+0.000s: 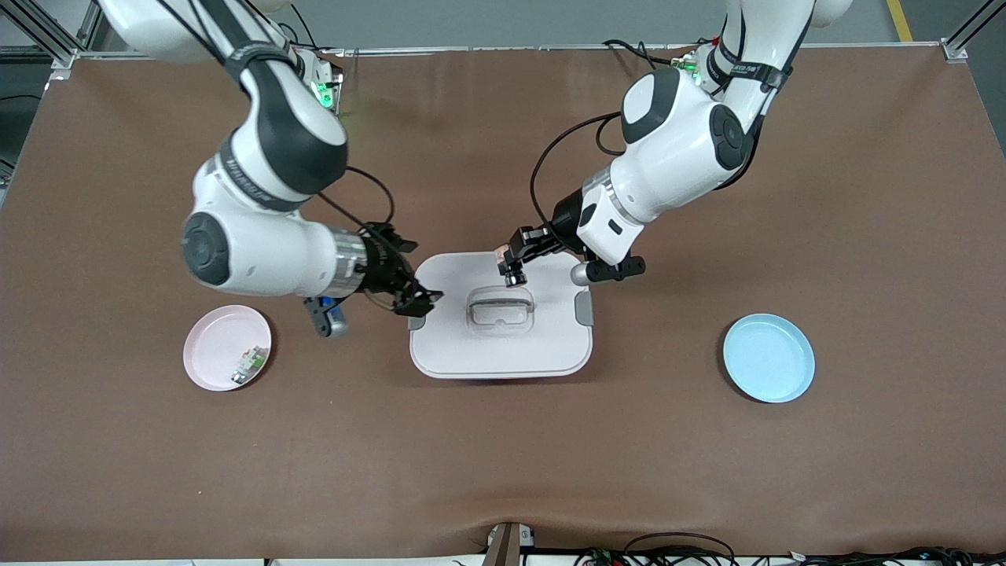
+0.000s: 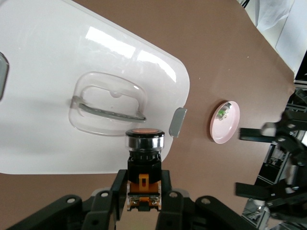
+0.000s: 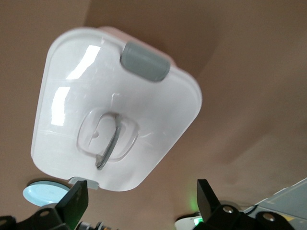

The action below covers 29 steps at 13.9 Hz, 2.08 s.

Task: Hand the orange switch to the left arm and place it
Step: 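Open the right gripper and withdraw while the left gripper pulls away, then carry the switch with the left gripper over the light-blue plate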

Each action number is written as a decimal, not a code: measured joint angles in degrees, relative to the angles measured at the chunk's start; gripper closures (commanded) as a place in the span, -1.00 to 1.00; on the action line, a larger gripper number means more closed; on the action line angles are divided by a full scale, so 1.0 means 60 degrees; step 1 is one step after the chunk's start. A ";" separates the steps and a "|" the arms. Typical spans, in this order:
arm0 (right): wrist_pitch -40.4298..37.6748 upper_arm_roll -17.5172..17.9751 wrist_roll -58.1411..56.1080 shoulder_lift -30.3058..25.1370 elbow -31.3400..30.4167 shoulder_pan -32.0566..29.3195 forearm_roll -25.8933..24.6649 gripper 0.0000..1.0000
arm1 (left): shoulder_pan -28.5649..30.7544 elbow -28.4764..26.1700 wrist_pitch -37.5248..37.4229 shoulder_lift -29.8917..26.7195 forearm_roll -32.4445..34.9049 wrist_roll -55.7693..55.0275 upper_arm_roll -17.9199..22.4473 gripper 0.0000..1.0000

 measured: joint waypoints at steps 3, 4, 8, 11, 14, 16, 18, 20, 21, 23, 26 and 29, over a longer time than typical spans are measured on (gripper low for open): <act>-0.0994 -0.0001 -0.1391 -0.0172 0.0010 -0.0778 -0.0678 -1.00 | 0.0239 0.0001 -0.0608 -0.0193 0.0673 0.0000 0.0026 0.94; -0.1236 -0.0002 -0.1813 -0.0216 0.0011 -0.0992 -0.0886 -1.00 | 0.0352 0.0002 -0.0839 -0.0282 0.0895 -0.0003 0.0037 0.94; -0.2063 -0.0019 -0.3855 -0.0318 0.0011 -0.1959 -0.1807 -1.00 | 0.0773 0.0005 -0.1887 -0.0668 0.2162 -0.0442 0.0076 0.94; -0.2225 -0.0025 -0.5406 -0.0363 0.0011 -0.2596 -0.2586 -1.00 | 0.1279 0.0020 -0.2892 -0.1000 0.2781 -0.0538 0.0096 0.94; -0.2201 -0.0039 -0.6738 -0.0364 -0.0012 -0.3241 -0.2760 -1.00 | 0.1841 0.0104 -0.3716 -0.1197 0.3446 -0.0537 0.0106 0.94; -0.2077 -0.0047 -0.7508 -0.0359 -0.0065 -0.3678 -0.2816 -1.00 | 0.2103 0.0143 -0.3997 -0.1205 0.3954 -0.0537 0.0110 0.94; -0.1745 -0.0047 -0.8172 -0.0326 -0.0252 -0.3994 -0.2821 -1.00 | 0.2425 0.0145 -0.4153 -0.1205 0.4282 -0.0537 0.0115 0.94; -0.1242 -0.0047 -0.8850 -0.0281 -0.0560 -0.4143 -0.2848 -1.00 | 0.2843 0.0175 -0.4326 -0.1207 0.4574 -0.0534 0.0129 0.94; -0.0980 -0.0047 -0.9292 -0.0260 -0.0711 -0.4170 -0.2935 -1.00 | 0.3048 0.0192 -0.4408 -0.1209 0.4784 -0.0532 0.0131 0.94; -0.0531 -0.0046 -0.9962 -0.0223 -0.0932 -0.4184 -0.3284 -1.00 | 0.3504 0.0198 -0.4458 -0.1209 0.5087 -0.0534 0.0134 0.94; -0.0030 -0.0047 -1.0444 -0.0166 -0.1196 -0.4201 -0.3489 -1.00 | 0.4361 0.0200 -0.4621 -0.1210 0.5151 -0.0534 0.0147 0.94; 0.0238 -0.0049 -1.0586 -0.0140 -0.1421 -0.4279 -0.3576 -1.00 | 0.5140 0.0205 -0.4776 -0.1214 0.5154 -0.0543 0.0162 0.94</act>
